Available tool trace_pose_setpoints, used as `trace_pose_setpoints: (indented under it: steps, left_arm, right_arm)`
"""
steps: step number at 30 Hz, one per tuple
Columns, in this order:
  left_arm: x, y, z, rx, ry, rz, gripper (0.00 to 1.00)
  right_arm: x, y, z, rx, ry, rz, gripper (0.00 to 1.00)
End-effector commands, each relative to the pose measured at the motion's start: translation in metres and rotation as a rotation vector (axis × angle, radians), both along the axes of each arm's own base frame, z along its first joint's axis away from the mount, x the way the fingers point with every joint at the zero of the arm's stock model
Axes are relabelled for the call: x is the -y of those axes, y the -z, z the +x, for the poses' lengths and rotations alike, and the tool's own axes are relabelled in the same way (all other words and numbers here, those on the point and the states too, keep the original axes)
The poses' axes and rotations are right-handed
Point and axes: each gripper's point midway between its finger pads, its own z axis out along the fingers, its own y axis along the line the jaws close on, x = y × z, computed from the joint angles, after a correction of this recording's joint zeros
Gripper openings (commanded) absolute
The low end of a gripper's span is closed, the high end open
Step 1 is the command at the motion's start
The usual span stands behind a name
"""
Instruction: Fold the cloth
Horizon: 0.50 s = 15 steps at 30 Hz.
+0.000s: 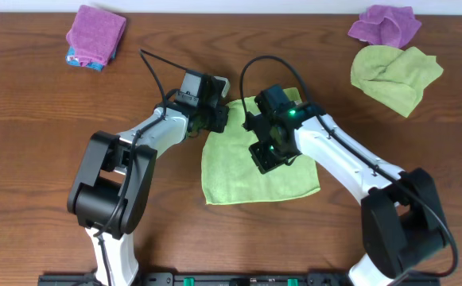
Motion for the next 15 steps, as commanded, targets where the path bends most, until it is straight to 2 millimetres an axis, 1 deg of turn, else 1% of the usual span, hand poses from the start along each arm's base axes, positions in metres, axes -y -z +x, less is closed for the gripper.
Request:
trace_pose_setpoints:
  steps: [1, 5, 15]
  left_arm:
    - [-0.004, 0.006, 0.005, 0.006, -0.02, 0.028, 0.06]
    - [-0.006, 0.011, 0.006, 0.005, -0.024, 0.041, 0.06]
    - [-0.006, 0.012, 0.008, 0.018, -0.016, 0.053, 0.06]
  right_arm:
    - [-0.005, -0.002, -0.005, 0.007, -0.03, 0.011, 0.02]
    - [-0.008, 0.001, -0.008, 0.008, -0.044, 0.012, 0.02]
    - [-0.01, 0.024, -0.026, -0.014, -0.055, 0.003, 0.02]
